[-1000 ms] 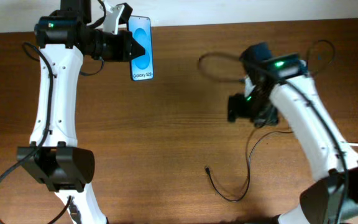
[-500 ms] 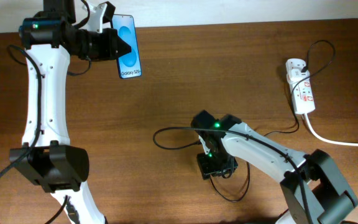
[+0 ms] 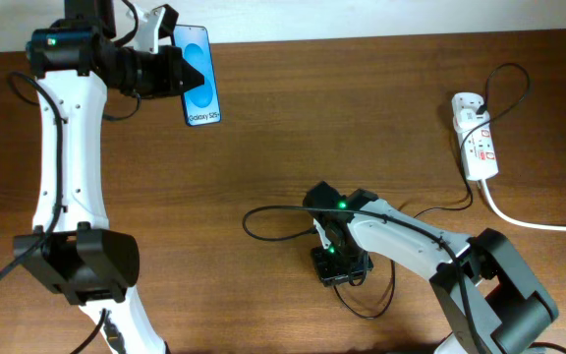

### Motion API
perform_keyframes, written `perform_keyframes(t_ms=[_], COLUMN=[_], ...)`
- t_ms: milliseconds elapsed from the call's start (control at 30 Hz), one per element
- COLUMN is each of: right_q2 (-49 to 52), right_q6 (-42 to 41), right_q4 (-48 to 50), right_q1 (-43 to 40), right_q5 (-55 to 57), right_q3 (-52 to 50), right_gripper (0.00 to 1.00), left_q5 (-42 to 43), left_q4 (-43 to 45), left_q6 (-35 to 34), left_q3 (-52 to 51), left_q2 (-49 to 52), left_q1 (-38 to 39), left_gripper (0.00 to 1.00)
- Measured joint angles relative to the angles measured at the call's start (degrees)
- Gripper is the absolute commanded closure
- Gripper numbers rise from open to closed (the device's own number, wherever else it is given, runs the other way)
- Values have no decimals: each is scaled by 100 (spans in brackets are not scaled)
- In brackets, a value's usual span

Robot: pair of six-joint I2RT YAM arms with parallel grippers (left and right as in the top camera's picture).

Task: Plug charger to phone and switch on socket
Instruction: 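Lower the right gripper and grasp the black USB-C cable end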

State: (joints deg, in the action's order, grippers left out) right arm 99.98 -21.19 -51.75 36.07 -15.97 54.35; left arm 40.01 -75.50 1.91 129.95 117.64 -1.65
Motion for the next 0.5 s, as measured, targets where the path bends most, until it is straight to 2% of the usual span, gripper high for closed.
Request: perform_keyframes(t_ms=[100, 200, 267, 500], right_q2=[0, 0, 0, 0], right_q6=[-4, -4, 0, -9], right_q4=[46, 81, 83, 85], right_q1=[0, 0, 0, 0], right_q5=[0, 2, 22, 48], right_q3=[-4, -4, -4, -4], right_gripper=[76, 76, 80, 85], left_q5=[0, 0, -2, 0], left_q4=[0, 0, 0, -2], left_q6=[0, 0, 0, 0], left_q3=[0, 0, 0, 0], left_q2=[0, 0, 0, 0], left_q1=[0, 0, 0, 0], left_gripper=[100, 100, 100, 100])
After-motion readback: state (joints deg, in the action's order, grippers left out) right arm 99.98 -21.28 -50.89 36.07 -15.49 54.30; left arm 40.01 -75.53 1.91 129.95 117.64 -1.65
